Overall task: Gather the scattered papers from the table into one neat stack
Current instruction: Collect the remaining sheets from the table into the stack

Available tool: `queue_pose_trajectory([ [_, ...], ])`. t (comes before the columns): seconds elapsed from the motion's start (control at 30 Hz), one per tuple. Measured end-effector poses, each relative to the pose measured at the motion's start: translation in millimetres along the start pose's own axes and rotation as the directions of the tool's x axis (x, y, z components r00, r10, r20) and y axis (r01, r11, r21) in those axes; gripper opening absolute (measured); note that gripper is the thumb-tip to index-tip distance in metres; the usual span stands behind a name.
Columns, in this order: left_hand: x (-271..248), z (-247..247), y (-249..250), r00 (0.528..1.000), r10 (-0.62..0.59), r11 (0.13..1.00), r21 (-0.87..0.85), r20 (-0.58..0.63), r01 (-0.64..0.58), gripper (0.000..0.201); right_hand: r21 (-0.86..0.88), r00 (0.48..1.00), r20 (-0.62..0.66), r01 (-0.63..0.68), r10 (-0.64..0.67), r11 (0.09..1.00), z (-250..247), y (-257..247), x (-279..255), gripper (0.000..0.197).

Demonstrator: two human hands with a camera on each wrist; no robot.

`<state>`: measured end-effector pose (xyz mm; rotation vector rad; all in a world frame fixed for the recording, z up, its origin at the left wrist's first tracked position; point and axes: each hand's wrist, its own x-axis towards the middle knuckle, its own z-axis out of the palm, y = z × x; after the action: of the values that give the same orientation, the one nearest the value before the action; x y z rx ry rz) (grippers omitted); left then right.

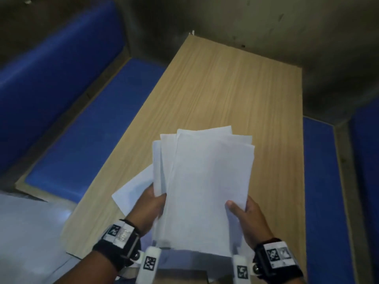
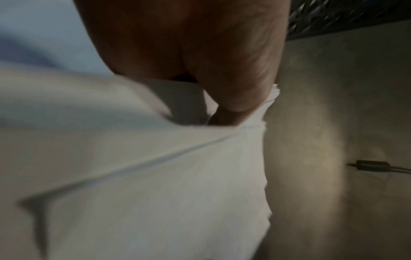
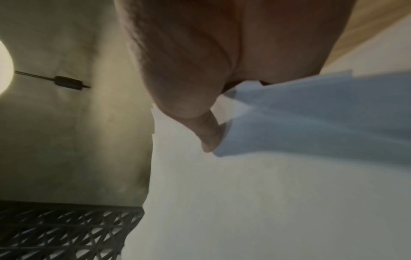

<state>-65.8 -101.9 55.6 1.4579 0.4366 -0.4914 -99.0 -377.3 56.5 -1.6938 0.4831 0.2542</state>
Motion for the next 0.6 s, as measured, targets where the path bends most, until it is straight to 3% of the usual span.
queue_pose_trajectory([
  [0.07, -3, 8, 1, 0.995, -0.088, 0.979, -0.181, 0.043, 0.095, 0.031, 0.001, 0.999, -0.034, -0.031, 0.031, 1.000, 10, 15, -3, 0.041],
  [0.13, -4, 8, 1, 0.993, -0.114, 0.955, -0.272, 0.039, 0.121, 0.043, -0.005, 0.996, -0.082, -0.040, 0.039, 0.999, 15, 26, -6, 0.050],
  [0.2, -5, 9, 4, 0.998, -0.032, 0.988, -0.152, 0.049, 0.040, 0.052, -0.018, 0.992, -0.130, -0.011, 0.009, 1.000, 20, 23, -11, 0.059],
  [0.3, -3, 9, 9, 0.988, 0.147, 0.975, 0.172, -0.040, -0.138, 0.037, 0.001, 0.971, -0.181, 0.162, -0.159, 0.987, 25, 2, -19, 0.052],
  [0.43, -2, 8, 21, 0.957, 0.278, 0.944, 0.205, -0.085, -0.257, 0.022, 0.065, 0.916, -0.253, 0.338, -0.312, 0.939, 21, -9, -20, 0.053],
  [0.5, -4, 7, 24, 0.955, 0.293, 0.938, 0.207, -0.038, -0.279, 0.024, 0.010, 0.918, -0.253, 0.319, -0.306, 0.948, 23, -8, -18, 0.050],
  [0.6, -5, 5, 20, 0.957, 0.286, 0.943, 0.161, 0.049, -0.290, 0.036, 0.069, 0.943, -0.202, 0.285, -0.266, 0.956, 27, -7, -14, 0.054],
])
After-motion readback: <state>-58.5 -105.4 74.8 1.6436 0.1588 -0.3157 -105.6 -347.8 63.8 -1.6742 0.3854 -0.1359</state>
